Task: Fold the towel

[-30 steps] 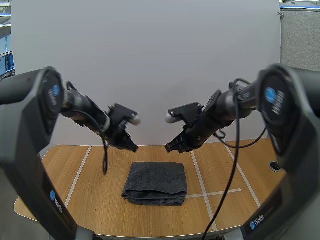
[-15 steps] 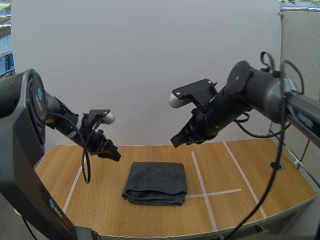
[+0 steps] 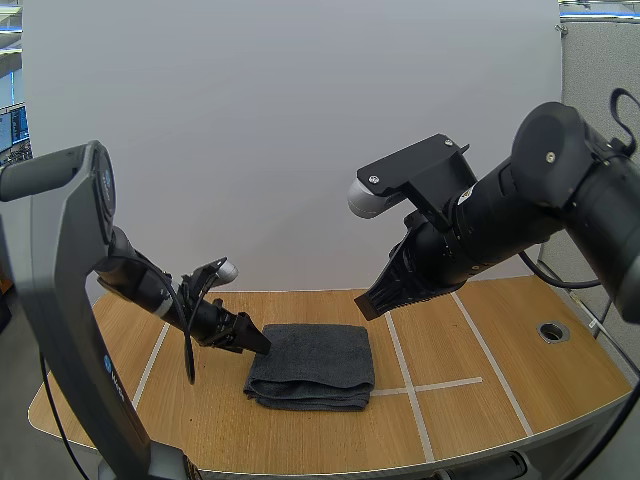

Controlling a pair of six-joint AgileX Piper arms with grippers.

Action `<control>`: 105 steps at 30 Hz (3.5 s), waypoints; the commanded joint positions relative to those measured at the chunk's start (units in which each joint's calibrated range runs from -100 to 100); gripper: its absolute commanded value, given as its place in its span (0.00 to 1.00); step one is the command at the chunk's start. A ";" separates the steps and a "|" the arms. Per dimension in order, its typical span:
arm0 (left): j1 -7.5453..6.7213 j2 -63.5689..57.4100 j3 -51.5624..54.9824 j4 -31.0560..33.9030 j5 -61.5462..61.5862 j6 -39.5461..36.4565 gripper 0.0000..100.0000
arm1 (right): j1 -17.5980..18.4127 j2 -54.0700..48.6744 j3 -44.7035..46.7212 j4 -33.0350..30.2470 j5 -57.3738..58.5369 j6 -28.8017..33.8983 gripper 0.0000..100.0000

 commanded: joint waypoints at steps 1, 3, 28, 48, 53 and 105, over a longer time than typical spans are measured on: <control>0.02 7.50 -0.06 -5.24 -0.56 3.77 1.00 | -0.24 -2.04 0.15 -0.66 0.55 1.46 0.00; 0.02 8.93 -0.06 -5.93 -2.11 4.57 1.00 | -0.24 -2.48 0.15 -0.66 0.55 1.46 0.00; -2.87 15.04 -0.06 -11.01 -0.22 7.78 1.00 | -0.24 -3.39 7.02 -2.19 0.55 1.46 0.00; -2.87 15.04 -0.06 -11.46 -0.22 8.70 0.89 | -0.24 34.92 20.52 -4.51 -55.22 0.12 0.00; -2.87 15.04 -0.06 -11.46 -0.22 8.70 0.89 | -0.21 47.75 20.12 -4.51 -68.55 -0.02 0.00; -5.07 15.49 -0.06 -11.86 2.14 8.56 0.99 | 9.12 59.09 18.24 -2.76 -84.35 -0.27 0.00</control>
